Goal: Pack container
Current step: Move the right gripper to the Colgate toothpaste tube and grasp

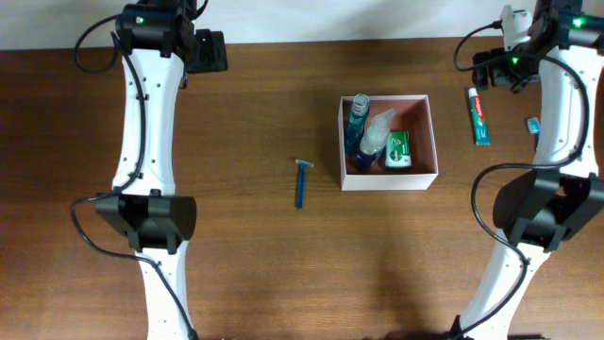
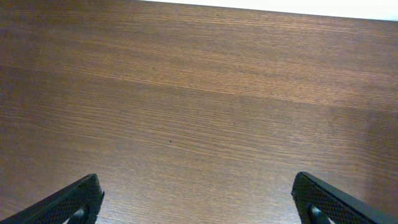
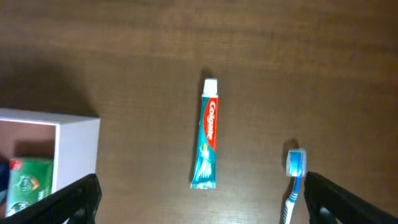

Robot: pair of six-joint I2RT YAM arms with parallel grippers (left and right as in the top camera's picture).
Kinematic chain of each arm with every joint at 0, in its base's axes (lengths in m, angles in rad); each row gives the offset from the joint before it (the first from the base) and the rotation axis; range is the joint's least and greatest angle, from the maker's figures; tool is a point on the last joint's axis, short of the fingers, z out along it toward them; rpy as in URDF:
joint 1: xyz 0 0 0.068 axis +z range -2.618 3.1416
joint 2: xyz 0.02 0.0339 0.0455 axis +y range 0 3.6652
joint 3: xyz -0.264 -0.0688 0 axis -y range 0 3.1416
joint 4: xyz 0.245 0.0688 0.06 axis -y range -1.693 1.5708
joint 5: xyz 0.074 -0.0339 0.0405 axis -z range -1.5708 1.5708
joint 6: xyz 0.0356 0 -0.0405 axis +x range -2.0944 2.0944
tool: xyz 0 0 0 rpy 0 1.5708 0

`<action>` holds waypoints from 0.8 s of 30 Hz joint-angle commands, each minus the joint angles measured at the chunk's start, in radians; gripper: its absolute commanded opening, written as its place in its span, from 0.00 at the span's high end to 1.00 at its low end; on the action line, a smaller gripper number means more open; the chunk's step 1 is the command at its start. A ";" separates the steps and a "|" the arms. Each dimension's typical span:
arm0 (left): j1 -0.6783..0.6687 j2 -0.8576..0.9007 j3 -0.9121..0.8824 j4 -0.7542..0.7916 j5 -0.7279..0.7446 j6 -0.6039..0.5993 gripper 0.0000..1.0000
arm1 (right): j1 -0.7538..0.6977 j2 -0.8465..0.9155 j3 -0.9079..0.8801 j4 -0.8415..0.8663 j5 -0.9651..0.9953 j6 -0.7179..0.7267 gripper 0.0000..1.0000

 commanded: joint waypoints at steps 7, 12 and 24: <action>0.003 0.002 0.003 0.000 -0.007 0.008 0.01 | -0.004 0.098 -0.139 0.051 -0.017 -0.026 0.01; 0.003 0.002 0.003 -0.001 -0.007 0.008 0.00 | -0.005 0.148 -0.151 0.090 -0.020 -0.033 0.01; 0.003 0.002 0.003 -0.001 -0.007 0.008 0.01 | -0.030 0.217 -0.151 0.144 -0.024 -0.032 0.04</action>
